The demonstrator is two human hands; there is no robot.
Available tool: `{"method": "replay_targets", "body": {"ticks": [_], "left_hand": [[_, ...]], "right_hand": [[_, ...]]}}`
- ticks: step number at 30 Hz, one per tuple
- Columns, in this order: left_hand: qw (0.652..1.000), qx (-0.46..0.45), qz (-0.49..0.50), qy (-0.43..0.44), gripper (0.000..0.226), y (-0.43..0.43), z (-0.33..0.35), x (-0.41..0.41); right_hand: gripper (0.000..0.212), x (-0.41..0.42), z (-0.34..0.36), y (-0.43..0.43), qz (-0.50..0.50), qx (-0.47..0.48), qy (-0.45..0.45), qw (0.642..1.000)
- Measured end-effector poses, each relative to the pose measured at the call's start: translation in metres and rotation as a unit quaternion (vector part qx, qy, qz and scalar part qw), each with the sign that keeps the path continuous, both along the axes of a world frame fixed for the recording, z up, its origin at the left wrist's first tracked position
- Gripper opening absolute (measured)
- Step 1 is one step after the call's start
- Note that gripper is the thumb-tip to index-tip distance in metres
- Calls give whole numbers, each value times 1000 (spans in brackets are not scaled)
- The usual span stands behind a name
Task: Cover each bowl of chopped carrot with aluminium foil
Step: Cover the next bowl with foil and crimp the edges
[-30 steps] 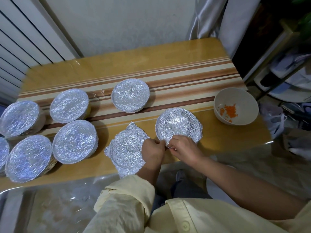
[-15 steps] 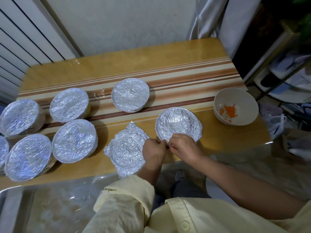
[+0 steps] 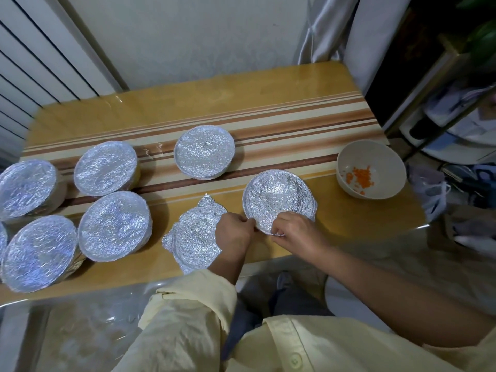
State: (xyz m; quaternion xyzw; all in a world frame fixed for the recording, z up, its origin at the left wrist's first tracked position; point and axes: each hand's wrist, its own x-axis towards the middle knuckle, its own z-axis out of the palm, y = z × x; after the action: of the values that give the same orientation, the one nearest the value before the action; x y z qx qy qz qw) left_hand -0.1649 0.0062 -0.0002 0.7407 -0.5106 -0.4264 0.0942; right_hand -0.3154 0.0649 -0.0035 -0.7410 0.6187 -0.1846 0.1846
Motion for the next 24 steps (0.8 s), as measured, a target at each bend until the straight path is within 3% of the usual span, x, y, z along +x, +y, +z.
{"method": "replay_targets", "body": {"ticks": [7,13,20,24], "left_hand": [[997,-11,63,50,54,20,-3,-1],[992,-3,106,69,23,22,-6,-9],[981,36,136,132,45,25,-24,-5],[980,41,142,137,23,27,-18,-10]], "right_hand": [[25,6,3,-1,-2,-21,24,1000],[24,5,0,-1,8,-18,24,1000],[24,5,-2,-1,1,-19,18,1000],[24,7,-2,0,7,-19,14,1000]]}}
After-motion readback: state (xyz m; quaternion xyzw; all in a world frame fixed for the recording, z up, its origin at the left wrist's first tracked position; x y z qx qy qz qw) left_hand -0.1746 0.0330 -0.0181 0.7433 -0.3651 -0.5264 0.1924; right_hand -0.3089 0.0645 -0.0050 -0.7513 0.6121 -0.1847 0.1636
